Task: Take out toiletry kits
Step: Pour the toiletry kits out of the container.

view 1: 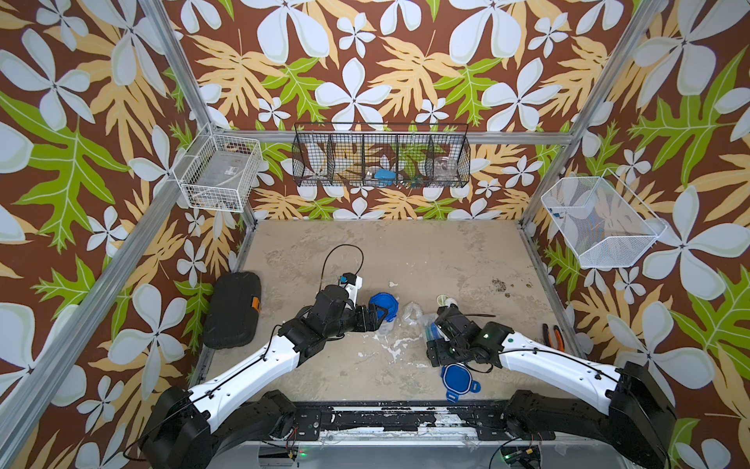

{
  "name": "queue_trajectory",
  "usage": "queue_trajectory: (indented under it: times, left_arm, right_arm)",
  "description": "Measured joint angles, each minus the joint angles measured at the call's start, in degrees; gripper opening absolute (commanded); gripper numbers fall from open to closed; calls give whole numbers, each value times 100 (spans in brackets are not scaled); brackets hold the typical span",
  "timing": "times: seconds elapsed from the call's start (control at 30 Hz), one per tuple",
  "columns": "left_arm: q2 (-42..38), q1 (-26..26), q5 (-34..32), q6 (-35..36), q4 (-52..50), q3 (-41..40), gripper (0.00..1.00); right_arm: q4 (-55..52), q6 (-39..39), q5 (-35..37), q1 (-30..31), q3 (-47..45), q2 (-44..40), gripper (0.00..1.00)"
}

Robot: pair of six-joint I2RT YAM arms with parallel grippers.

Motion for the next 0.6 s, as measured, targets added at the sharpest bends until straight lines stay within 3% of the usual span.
queue_trajectory:
  times: [0.27,0.4,0.6]
  left_arm:
    - [-136,0,0,-4,-4,-90,84]
    - [-179,0,0,-4,-9,-92,84]
    - [-269,0,-11,-4,-83,-90,84]
  right_arm:
    - [1049,175,446,688,-761,-407,82]
    - [1528,332,627,717,-1051,-262,71]
    - [2310,511,885,739,-1464,-363,68]
